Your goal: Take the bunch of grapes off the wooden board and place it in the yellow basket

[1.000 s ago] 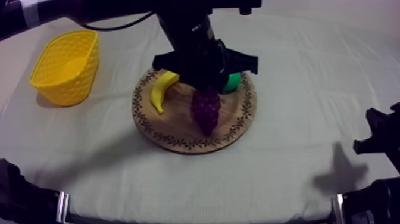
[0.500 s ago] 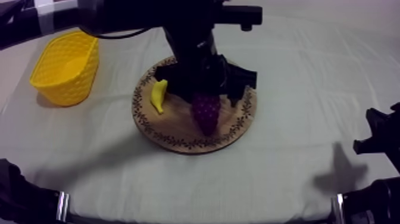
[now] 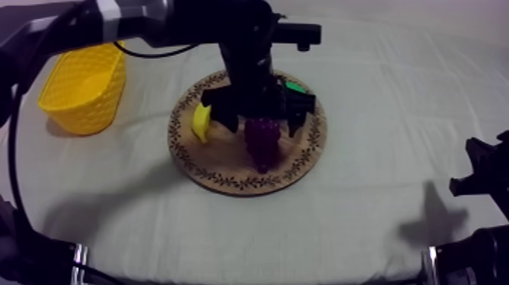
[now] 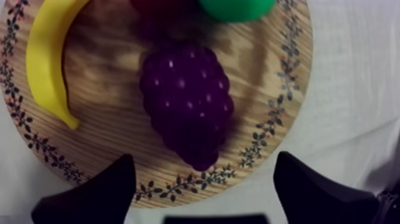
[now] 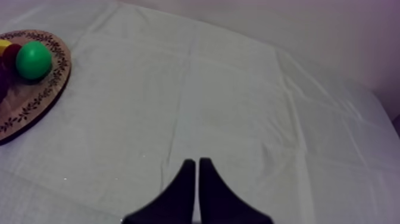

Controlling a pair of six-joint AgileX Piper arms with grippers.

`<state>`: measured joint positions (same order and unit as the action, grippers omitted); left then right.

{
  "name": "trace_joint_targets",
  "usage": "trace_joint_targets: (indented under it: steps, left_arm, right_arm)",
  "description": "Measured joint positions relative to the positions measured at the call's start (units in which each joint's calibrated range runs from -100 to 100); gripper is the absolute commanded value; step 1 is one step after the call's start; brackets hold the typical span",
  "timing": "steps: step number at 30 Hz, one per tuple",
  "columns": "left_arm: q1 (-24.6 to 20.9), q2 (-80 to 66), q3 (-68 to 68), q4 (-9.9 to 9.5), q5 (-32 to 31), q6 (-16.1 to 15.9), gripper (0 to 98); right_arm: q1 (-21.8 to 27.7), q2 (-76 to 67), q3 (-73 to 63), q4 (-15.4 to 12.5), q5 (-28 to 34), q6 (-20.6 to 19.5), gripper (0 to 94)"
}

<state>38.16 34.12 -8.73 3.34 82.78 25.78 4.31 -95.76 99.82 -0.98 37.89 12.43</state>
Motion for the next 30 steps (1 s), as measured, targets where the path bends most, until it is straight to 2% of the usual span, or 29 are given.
trace_joint_targets:
  steps: [19,24,30]
  left_arm:
    - [-2.7,13.2,-10.7,0.86,2.3,-1.0,82.2]
    - [-3.2,15.5,-12.7,1.30,3.4,-1.4,76.1]
    - [-3.4,17.2,-15.3,1.64,4.9,-2.3,60.4]
  right_arm:
    - [0.0,0.0,0.0,0.0,0.0,0.0,0.3]
    - [0.0,0.0,0.0,0.0,0.0,0.0,0.3]
    - [0.0,0.0,0.0,0.0,0.0,0.0,0.3]
